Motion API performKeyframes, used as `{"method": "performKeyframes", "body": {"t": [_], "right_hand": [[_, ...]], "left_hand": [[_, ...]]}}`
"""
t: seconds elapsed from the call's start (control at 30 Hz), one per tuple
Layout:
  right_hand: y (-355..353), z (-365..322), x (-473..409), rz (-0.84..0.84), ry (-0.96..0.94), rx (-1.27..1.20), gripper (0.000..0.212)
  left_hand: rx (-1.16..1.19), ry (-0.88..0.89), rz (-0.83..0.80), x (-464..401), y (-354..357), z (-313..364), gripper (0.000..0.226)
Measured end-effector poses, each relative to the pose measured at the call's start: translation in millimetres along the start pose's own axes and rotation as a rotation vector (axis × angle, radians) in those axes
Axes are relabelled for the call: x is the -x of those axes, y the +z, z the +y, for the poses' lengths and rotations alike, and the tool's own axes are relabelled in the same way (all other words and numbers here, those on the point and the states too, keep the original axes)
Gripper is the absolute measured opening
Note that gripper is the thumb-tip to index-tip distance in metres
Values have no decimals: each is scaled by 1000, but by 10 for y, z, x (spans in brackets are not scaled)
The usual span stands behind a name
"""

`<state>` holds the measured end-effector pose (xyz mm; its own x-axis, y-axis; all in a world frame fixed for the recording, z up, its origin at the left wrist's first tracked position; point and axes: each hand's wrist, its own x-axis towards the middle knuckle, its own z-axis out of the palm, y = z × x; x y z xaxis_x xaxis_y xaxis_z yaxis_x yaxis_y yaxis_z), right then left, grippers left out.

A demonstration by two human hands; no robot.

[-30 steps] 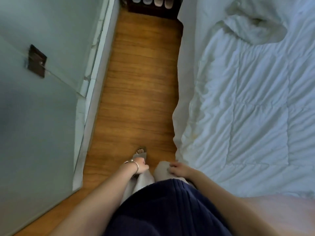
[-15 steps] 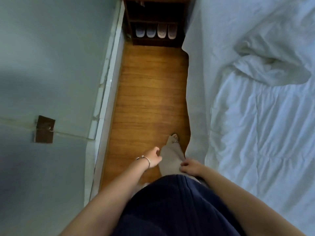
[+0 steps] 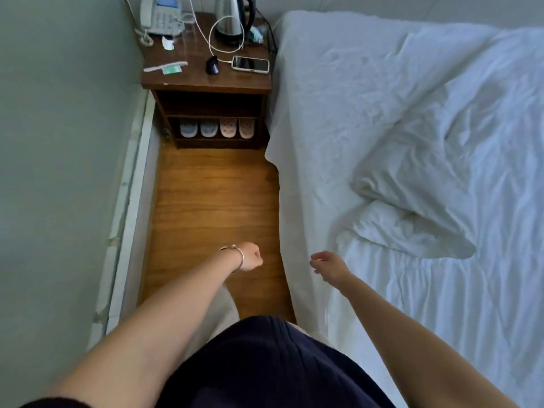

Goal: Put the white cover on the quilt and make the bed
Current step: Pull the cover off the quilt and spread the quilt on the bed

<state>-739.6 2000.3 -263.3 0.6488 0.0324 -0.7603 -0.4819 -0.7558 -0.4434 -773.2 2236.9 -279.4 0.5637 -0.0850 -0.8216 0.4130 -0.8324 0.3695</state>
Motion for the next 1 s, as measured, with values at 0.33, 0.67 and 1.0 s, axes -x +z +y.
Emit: {"method": "performKeyframes", "body": {"t": [0.33, 0.67, 1.0], "right_hand": [[-594, -1151, -882, 370, 250, -250, 46], [-1404, -1892, -1397, 481, 280, 390, 52], [-2458, -1340, -2596, 399, 430, 818, 111]], "left_hand": [[-282, 260, 22, -996, -2225, 999, 28], [-633, 418, -234, -1841, -2991, 1959, 33], [-426, 468, -266, -3183, -3446, 2906, 34]]}}
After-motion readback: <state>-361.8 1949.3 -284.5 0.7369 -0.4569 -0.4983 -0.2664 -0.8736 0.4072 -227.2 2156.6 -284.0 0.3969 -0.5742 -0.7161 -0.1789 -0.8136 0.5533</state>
